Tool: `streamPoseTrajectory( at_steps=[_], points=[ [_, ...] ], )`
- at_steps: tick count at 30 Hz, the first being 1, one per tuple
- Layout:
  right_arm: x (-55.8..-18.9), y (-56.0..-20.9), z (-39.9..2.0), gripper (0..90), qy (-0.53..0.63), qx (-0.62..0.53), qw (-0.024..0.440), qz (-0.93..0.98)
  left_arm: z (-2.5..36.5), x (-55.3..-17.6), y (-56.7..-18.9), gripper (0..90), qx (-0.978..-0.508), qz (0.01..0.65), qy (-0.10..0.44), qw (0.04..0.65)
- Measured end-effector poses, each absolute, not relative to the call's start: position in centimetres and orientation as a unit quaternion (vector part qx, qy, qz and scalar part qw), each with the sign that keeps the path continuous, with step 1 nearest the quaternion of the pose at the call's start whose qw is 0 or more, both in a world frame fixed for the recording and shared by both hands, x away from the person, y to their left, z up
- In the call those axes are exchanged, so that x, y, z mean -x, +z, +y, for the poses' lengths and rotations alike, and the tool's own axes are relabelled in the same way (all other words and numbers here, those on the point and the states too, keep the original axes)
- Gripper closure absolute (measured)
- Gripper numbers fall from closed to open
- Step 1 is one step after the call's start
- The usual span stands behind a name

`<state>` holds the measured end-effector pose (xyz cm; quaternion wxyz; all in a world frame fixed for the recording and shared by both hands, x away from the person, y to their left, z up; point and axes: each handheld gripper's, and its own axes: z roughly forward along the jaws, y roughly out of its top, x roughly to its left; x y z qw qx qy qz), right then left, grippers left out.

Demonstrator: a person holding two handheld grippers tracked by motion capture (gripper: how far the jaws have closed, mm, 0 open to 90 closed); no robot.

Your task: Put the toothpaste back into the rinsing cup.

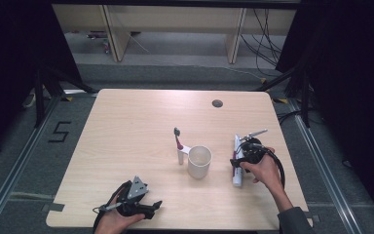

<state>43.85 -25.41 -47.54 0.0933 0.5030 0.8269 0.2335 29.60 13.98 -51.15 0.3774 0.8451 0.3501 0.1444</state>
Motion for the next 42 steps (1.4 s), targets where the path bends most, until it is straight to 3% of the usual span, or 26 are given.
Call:
streamPoseTrajectory(
  at_steps=[9, 18, 20, 27, 32, 42],
  points=[
    [-44.9, -48.5, -25.1, 39.5, 0.217, -0.518, 0.078, 0.824, 14.0, -29.6, -51.1, 21.3, -0.845, 0.349, 0.149, 0.376],
    [-45.2, -48.2, -25.5, 59.9, 0.209, -0.492, 0.063, 0.843, 14.0, -29.6, -51.1, 21.3, -0.846, 0.349, 0.147, 0.376],
    [-45.1, -48.1, -25.4, 62.0, 0.202, -0.496, 0.046, 0.843, 14.0, -29.6, -51.1, 21.3, -0.85, 0.345, 0.145, 0.371],
    [-45.7, -47.7, -24.9, 66.0, 0.161, -0.439, 0.058, 0.882, 14.0, -29.6, -51.1, 21.3, -0.856, 0.337, 0.145, 0.364],
    [-45.8, -47.5, -24.1, 74.4, 0.136, -0.436, 0.038, 0.889, 13.9, -29.6, -51.1, 21.3, -0.851, 0.343, 0.147, 0.37],
    [-46.4, -47.4, -23.3, 75.1, 0.108, -0.41, 0.042, 0.905, 13.8, -29.7, -51.2, 21.3, -0.852, 0.341, 0.146, 0.37]
  ],
)
